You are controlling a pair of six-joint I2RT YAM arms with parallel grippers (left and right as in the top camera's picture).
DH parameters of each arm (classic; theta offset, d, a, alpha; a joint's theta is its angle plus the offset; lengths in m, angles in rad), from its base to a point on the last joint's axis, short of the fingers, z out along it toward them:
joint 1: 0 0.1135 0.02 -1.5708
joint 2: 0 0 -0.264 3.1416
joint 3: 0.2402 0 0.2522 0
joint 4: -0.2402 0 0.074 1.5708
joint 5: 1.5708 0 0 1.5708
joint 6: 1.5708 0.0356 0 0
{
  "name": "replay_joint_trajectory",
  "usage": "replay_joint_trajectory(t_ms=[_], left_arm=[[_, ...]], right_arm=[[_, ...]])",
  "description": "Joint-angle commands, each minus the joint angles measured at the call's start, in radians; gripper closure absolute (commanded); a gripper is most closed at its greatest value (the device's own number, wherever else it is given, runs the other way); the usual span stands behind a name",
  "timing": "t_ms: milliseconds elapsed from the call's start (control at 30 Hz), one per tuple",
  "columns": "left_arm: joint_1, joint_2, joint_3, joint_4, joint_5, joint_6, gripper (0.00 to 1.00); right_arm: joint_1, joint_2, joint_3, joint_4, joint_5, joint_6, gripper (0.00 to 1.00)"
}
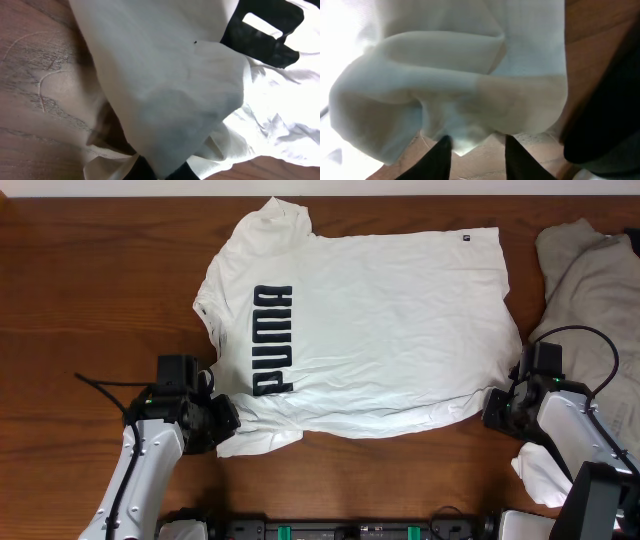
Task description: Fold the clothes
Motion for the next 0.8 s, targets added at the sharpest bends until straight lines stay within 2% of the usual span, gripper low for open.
replay_joint_trajectory(t_ms=[0,400,767], left_arm=[[0.005,-0.008,0.02,0.004,-0.013,-0.01,0.94],[0.005,-0.008,0.02,0.011,-0.013,-0.01,0.94],[0.005,-0.008,0.02,0.012,-0.013,-0.01,0.94]], right_arm=[[-0.005,0.003,-0.007,0.004,-0.013,0.007,0.64],[-0.004,0.003,-0.008,0.001,-0.094,-0.029,0.6],[-0.004,0.003,-0.008,0.015,-0.078,-0.03,0.59]])
